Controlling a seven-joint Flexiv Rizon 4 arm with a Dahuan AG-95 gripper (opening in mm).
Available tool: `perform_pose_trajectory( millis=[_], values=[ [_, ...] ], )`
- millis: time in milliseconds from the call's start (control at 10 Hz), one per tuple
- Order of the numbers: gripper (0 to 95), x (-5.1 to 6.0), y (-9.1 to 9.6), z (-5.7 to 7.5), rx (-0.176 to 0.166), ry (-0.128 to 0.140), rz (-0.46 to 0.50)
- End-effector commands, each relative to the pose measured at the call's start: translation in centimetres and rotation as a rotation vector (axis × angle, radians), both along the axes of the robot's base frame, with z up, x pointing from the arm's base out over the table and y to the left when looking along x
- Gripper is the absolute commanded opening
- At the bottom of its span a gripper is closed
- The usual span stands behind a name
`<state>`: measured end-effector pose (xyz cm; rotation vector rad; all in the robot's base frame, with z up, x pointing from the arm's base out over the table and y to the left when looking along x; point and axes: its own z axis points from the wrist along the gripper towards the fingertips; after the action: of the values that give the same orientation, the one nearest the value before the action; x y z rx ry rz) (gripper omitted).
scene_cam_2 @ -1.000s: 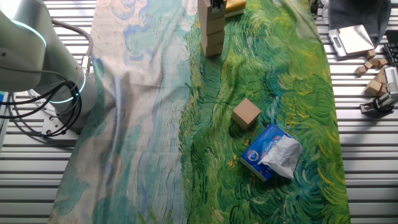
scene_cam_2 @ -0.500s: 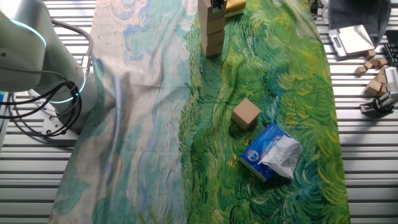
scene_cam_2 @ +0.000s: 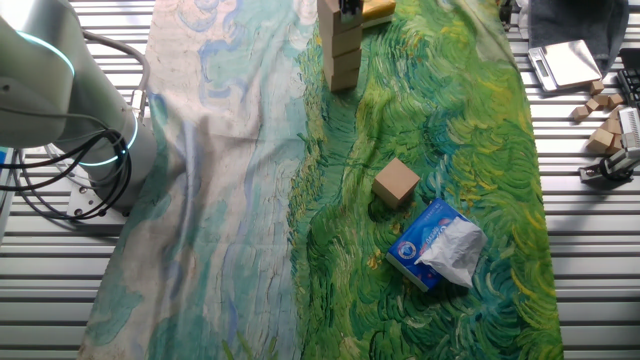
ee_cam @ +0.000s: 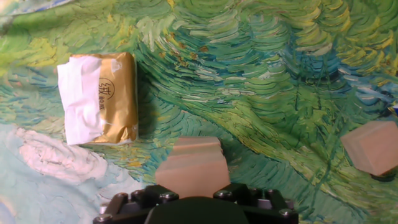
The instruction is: Stack the blocks in a vertical line of five
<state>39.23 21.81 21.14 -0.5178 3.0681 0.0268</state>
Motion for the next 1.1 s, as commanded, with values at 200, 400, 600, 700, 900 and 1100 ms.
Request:
perform_pose_trajectory(
  millis=[200, 400, 600, 700, 900, 1100],
  values=[
    [76.0, 0.0, 0.0, 0.1, 0.001, 0.005, 0.007],
    [76.0, -0.1, 0.0, 0.2, 0.004, 0.007, 0.020],
    [95.0, -0.4, 0.3, 0.5, 0.003, 0.009, 0.022],
    [95.0, -0.4, 0.3, 0.6, 0.006, 0.009, 0.026],
    [95.0, -0.4, 0.0, 1.6, 0.006, 0.021, 0.040],
    [95.0, 0.1, -0.2, 3.9, 0.004, 0.065, 0.038]
  ],
)
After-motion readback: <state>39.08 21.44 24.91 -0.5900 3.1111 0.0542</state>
